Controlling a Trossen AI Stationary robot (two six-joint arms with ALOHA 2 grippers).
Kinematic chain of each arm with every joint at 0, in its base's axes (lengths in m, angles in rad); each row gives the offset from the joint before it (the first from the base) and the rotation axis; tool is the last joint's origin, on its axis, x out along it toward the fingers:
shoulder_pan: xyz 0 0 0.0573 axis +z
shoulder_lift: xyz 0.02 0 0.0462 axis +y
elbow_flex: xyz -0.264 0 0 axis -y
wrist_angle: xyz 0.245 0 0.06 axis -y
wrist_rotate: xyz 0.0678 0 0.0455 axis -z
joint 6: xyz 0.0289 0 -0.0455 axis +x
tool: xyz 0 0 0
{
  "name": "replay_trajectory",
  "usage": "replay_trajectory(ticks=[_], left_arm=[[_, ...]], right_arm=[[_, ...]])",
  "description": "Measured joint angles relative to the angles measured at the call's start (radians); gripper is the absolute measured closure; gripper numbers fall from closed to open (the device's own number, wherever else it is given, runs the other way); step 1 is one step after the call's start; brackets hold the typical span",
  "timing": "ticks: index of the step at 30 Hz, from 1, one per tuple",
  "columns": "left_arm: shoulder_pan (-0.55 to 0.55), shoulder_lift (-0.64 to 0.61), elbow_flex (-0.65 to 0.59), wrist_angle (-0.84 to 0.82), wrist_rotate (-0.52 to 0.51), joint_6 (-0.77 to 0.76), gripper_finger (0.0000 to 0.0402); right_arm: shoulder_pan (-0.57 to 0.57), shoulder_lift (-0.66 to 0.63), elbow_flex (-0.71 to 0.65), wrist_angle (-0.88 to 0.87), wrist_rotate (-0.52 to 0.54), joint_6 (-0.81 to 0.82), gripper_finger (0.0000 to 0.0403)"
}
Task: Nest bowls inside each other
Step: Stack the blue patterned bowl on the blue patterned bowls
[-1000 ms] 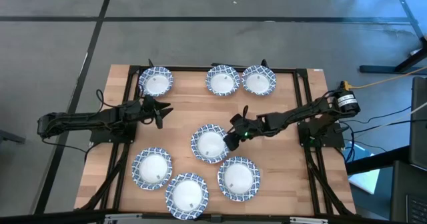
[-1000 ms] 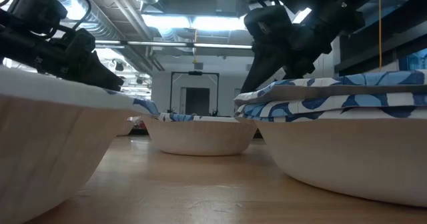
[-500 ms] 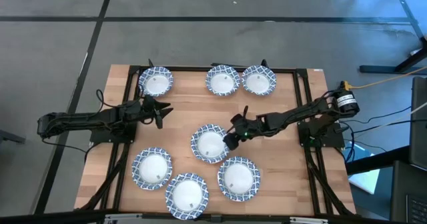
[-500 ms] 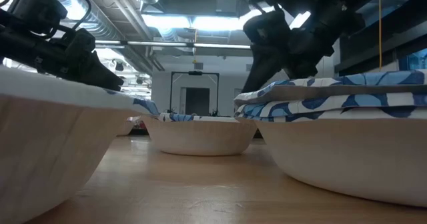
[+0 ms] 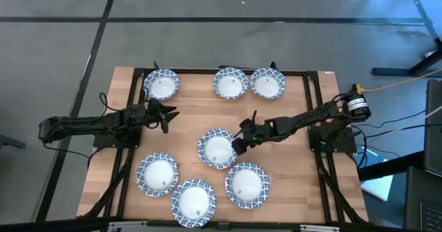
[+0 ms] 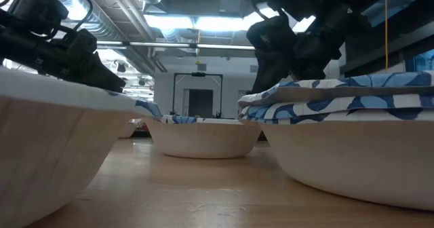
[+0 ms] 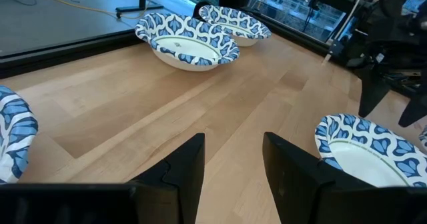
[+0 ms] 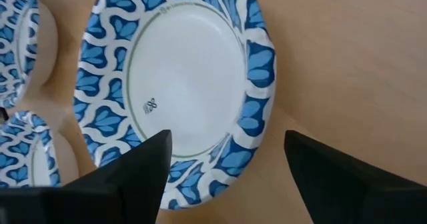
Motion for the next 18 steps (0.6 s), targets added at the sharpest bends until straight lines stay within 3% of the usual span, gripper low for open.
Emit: replay_trajectory(ticks=[8,18], left_arm=[[0.0,0.0,0.0,0.0,0.0,0.0,0.0256],[0.0,0.0,0.0,0.0,0.0,0.0,0.0256]], right_arm=[[0.0,0.032,0.0,0.031,-0.036,0.003,0.0117],[-0.001,0.052,0.001,0.058,-0.037,-0.001,0.0208]])
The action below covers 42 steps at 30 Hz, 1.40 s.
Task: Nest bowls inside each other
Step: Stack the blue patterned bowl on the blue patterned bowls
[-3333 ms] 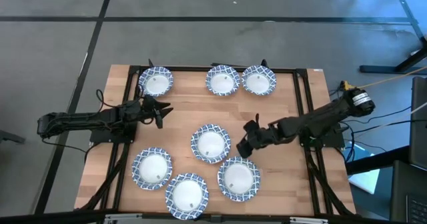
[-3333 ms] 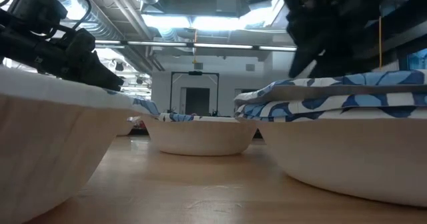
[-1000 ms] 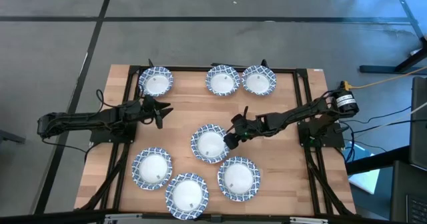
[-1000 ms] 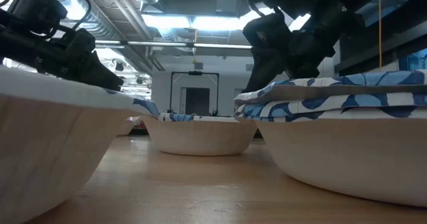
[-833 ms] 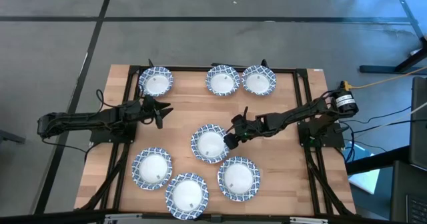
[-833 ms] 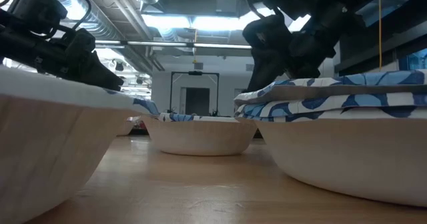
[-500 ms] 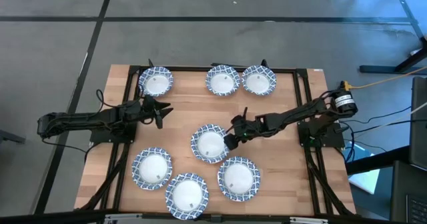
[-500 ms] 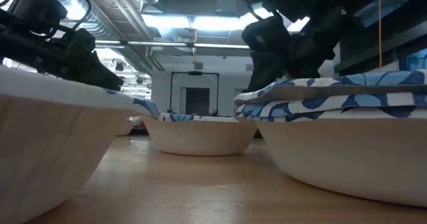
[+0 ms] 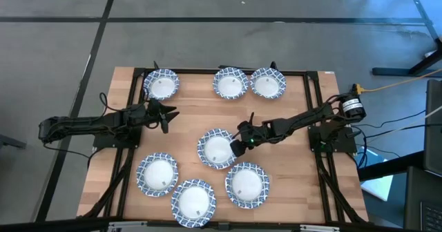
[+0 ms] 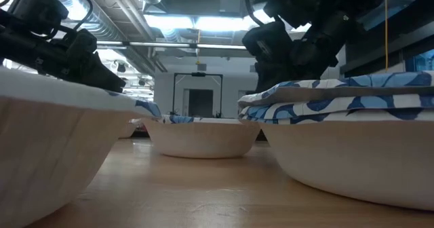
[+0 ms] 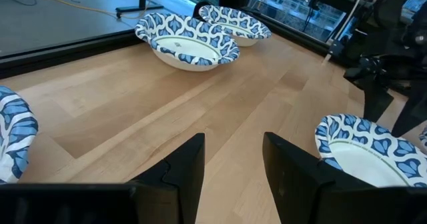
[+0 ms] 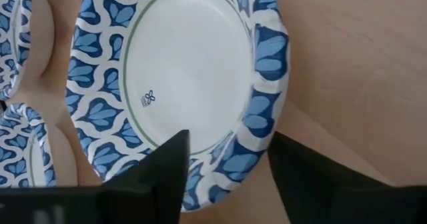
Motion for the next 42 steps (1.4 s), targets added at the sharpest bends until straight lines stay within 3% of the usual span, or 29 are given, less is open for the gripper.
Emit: replay_trajectory(ticks=[16,24,34,37,42], left_arm=[[0.0,0.0,0.0,0.0,0.0,0.0,0.0256],[0.0,0.0,0.0,0.0,0.0,0.0,0.0256],[0.0,0.0,0.0,0.0,0.0,0.0,0.0256],[0.0,0.0,0.0,0.0,0.0,0.0,0.0256],[0.0,0.0,0.0,0.0,0.002,-0.002,0.0256]], right_arm=[[-0.002,0.0,0.0,0.02,0.028,-0.033,0.0393],[-0.05,-0.045,-0.001,0.103,-0.058,-0.07,0.0398],[-0.045,-0.225,-0.001,0.087,-0.232,-0.094,0.04],[-0.019,-0.293,-0.001,0.04,-0.243,-0.108,0.0401],[0.06,-0.394,0.0,-0.206,-0.287,-0.051,0.0401]])
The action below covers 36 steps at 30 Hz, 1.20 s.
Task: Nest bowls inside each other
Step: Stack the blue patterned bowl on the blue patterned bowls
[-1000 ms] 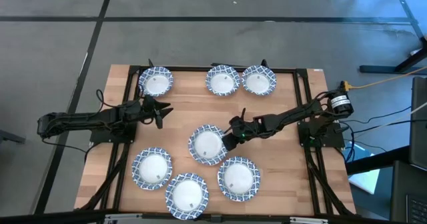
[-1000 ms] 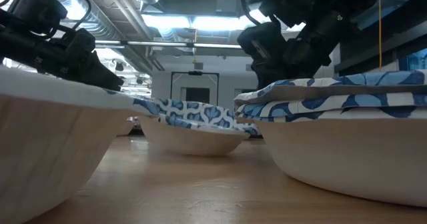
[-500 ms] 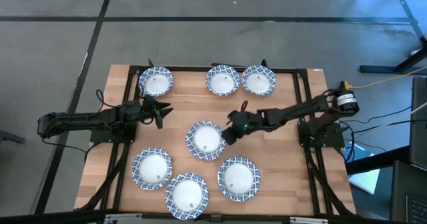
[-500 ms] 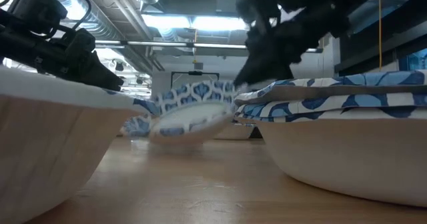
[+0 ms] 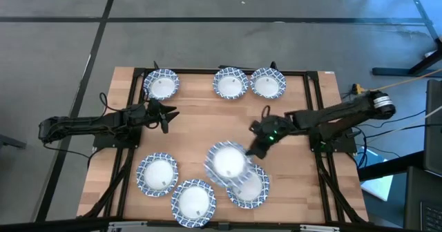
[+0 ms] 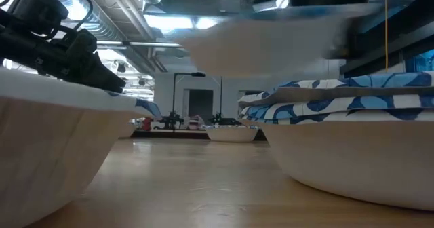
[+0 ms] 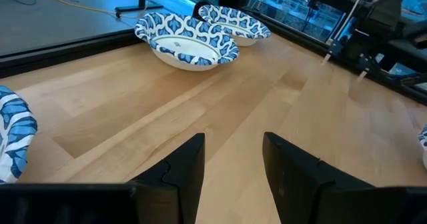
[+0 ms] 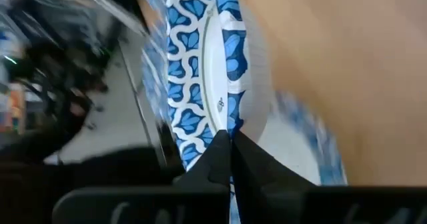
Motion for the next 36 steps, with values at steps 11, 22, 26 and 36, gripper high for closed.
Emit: replay_trajectory(ticks=[11,22,26,36], left_arm=[[0.0,0.0,0.0,0.0,0.002,-0.008,0.0256],[0.0,0.0,0.0,0.0,0.002,-0.033,0.0256],[0.0,0.0,0.0,0.0,0.002,-0.033,0.0256],[0.0,0.0,0.0,0.0,0.003,-0.033,0.0256]], right_arm=[[0.203,-0.034,-0.001,-0.152,-0.007,0.208,0.04],[0.219,0.045,-0.01,-0.192,0.054,0.208,0.0389],[0.219,0.07,-0.01,-0.193,0.055,0.209,0.0354],[0.204,0.098,-0.01,-0.21,0.184,0.167,0.0223]])
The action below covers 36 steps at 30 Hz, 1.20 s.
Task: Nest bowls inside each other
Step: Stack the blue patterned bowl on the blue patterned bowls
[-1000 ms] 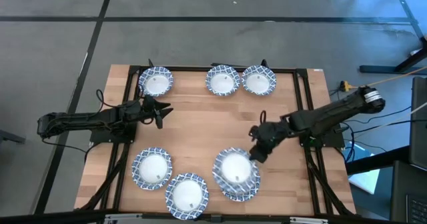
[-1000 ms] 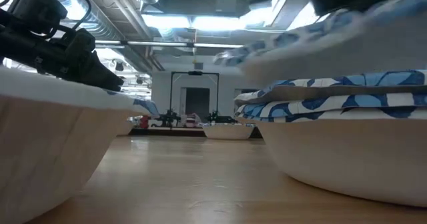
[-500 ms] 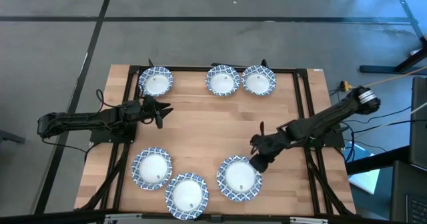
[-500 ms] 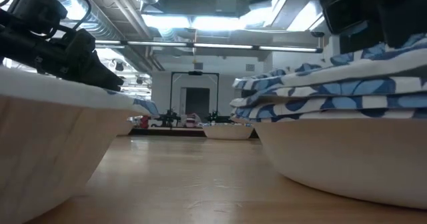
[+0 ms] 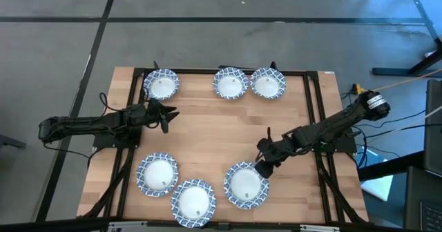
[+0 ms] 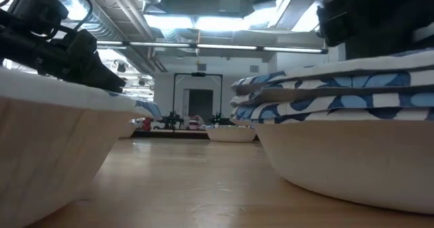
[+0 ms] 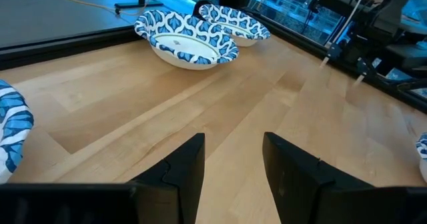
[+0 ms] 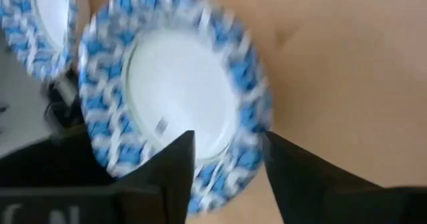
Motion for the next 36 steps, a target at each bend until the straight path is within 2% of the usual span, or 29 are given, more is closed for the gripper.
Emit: replay_trajectory(ticks=[4,8,15,18,27,36], left_arm=[[0.0,0.0,0.0,0.0,0.0,0.0,0.0256],[0.0,0.0,0.0,0.0,0.0,0.005,0.0256],[0.0,0.0,0.0,0.0,0.0,0.007,0.0256],[0.0,0.0,0.0,0.0,0.0,0.007,0.0256],[0.0,0.0,0.0,0.0,0.0,0.007,0.0256],[0.0,0.0,0.0,0.0,0.0,0.006,0.0256]], right_arm=[[-0.031,0.0,0.0,-0.002,0.105,-0.079,0.0202],[-0.082,0.0,0.0,-0.031,0.208,-0.144,0.0197],[-0.19,-0.017,0.0,-0.178,0.438,-0.034,0.0196],[-0.242,-0.044,0.0,-0.245,0.46,-0.02,0.0199],[-0.364,-0.191,0.0,-0.256,0.486,-0.194,0.0249],[-0.506,-0.373,0.0,-0.315,0.6,-0.341,0.0291]])
